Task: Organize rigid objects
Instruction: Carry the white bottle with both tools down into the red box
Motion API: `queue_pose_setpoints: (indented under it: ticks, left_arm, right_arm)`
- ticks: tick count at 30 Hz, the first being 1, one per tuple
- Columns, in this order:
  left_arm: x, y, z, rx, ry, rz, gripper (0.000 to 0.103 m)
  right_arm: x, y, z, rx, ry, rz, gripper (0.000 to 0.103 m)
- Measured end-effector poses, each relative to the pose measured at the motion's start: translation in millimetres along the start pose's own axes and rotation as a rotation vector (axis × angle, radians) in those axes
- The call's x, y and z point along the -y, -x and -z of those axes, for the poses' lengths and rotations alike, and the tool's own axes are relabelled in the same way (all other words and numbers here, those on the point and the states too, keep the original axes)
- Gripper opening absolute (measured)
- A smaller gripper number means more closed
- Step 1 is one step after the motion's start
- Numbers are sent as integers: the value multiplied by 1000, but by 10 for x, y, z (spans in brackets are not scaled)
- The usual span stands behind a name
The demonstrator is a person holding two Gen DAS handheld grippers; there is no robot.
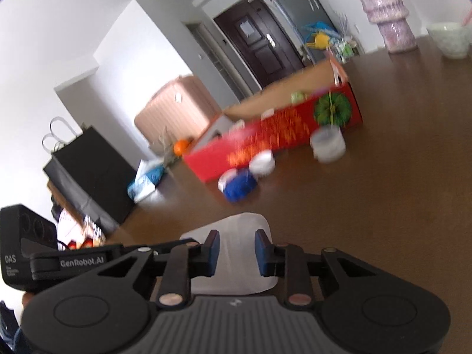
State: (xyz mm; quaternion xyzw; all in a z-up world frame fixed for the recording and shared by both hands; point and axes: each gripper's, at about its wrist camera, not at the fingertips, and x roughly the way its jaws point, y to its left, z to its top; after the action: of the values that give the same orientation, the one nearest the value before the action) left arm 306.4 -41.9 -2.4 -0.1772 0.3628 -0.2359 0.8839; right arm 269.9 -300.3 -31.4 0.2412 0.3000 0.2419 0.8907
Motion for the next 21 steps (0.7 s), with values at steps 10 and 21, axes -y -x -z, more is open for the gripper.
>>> queue_pose_setpoints:
  ticks: [10, 21]
  left_arm:
    - [-6, -587, -1572, 168, -171, -60, 35]
    - [-942, -2034, -2366, -95, -19, -214, 35]
  right_arm:
    - [-104, -762, -1518, 156, 149, 12, 24]
    - [514, -2562, -2313, -149, -6, 186, 27]
